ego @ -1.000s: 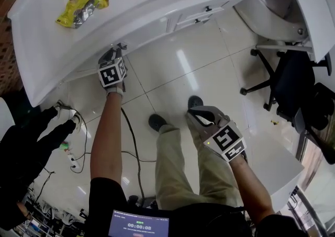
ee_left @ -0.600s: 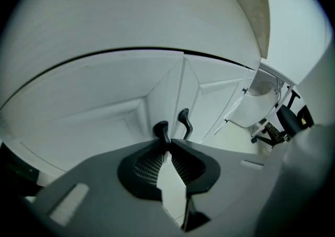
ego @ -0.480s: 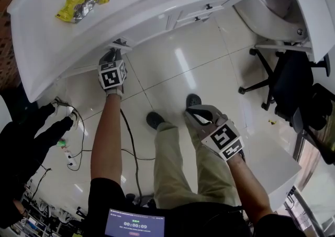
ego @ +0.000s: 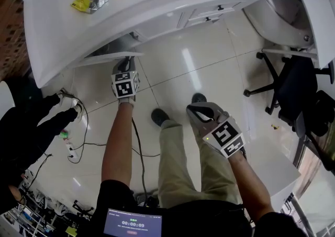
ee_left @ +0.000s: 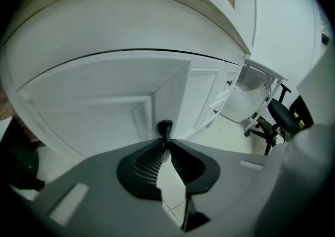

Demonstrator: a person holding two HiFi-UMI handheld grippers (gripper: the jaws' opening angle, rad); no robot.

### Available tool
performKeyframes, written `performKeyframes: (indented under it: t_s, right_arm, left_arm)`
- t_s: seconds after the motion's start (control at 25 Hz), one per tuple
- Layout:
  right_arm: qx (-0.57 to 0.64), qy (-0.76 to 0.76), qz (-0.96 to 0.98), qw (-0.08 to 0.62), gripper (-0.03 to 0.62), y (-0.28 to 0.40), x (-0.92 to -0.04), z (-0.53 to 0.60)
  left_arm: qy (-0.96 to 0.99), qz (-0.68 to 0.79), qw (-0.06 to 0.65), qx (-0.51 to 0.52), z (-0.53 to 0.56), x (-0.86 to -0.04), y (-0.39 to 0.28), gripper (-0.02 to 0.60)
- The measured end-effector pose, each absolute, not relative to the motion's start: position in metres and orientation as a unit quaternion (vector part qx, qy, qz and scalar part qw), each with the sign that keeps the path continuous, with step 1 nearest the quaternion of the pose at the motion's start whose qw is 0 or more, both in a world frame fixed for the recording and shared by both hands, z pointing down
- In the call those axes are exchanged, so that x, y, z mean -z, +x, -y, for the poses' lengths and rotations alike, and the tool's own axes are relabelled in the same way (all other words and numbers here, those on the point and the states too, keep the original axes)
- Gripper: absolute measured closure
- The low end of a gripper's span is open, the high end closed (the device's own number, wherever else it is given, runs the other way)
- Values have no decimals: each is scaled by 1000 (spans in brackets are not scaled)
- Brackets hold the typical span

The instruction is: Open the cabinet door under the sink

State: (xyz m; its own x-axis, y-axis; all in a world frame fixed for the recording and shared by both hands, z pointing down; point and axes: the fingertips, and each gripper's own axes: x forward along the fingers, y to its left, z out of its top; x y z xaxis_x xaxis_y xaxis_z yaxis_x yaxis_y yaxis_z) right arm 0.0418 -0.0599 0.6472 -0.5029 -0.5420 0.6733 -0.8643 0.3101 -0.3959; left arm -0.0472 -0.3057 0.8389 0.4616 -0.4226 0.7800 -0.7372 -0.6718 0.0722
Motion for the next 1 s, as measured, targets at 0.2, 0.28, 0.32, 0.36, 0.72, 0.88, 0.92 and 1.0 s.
performKeyframes:
  t_s: [0.2, 0.28, 0.32, 0.36, 0.72, 0.88, 0.92, 1.0]
  right_arm:
    - [-375, 445, 784, 216, 603, 35, -645, 56]
    - [-374, 443, 785, 218, 603, 33, -644, 55]
    - [-375, 440, 785, 221, 603, 32, -645, 53]
    - [-376, 438, 785, 225, 603, 30, -645, 51]
    - [-370, 429, 790, 235, 603, 3, -641, 41]
    - [-371, 424, 790, 241, 603, -10, -640, 33]
    - [-371, 423, 790, 242, 603, -13, -640, 32]
    - [-372, 419, 791, 247, 603, -20, -641, 29]
  left_arm:
    - [822, 364, 210, -383, 287, -839, -62, 525]
    - [824, 359, 205, -388, 281, -839, -68, 525]
    - [824, 357, 203, -390, 277, -839, -70, 525]
    - [825, 355, 202, -391, 274, -840, -73, 525]
    - [833, 334, 195, -396, 248, -840, -100, 525]
    - [835, 325, 191, -400, 233, -840, -119, 523]
    - [835, 325, 191, -400, 229, -840, -124, 523]
    - [836, 323, 191, -401, 223, -840, -134, 523]
